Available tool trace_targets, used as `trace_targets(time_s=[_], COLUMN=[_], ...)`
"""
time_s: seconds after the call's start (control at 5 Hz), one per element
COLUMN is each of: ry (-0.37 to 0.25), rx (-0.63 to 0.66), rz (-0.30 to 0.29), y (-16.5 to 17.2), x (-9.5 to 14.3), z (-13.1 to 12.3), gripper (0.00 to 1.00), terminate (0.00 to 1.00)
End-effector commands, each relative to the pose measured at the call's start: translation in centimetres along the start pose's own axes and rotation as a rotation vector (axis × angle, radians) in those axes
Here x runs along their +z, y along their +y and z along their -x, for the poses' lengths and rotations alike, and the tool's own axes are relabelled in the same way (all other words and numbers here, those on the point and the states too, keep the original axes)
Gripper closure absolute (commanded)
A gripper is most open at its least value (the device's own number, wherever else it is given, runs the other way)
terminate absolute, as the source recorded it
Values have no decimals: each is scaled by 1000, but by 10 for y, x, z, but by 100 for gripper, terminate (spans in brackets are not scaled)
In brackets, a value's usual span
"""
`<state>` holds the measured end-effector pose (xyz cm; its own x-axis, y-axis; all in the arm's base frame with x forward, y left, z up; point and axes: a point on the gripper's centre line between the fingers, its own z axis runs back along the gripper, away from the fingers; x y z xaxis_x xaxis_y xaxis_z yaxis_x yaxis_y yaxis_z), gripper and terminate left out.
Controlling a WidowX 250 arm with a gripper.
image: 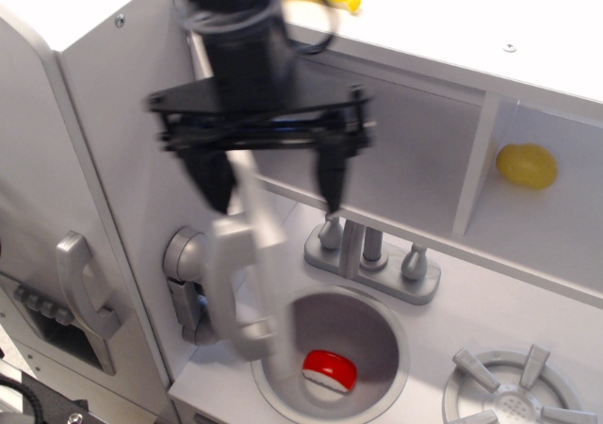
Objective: Close microwave
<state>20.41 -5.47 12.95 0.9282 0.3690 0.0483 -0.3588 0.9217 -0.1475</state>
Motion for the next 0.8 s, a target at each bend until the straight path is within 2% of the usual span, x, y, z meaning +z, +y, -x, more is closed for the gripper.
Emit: trace_targets(time_s=[0.0,0.2,0.4,0.6], ry=[10,54,50,34], rx=[-57,-194,-264,-253], rz=[103,89,71,-50], y=[-55,-45,-20,5], x=[13,2,1,-11], z=[26,64,85,76], gripper=[0,0,0,0], terminate=[0,0,0,0])
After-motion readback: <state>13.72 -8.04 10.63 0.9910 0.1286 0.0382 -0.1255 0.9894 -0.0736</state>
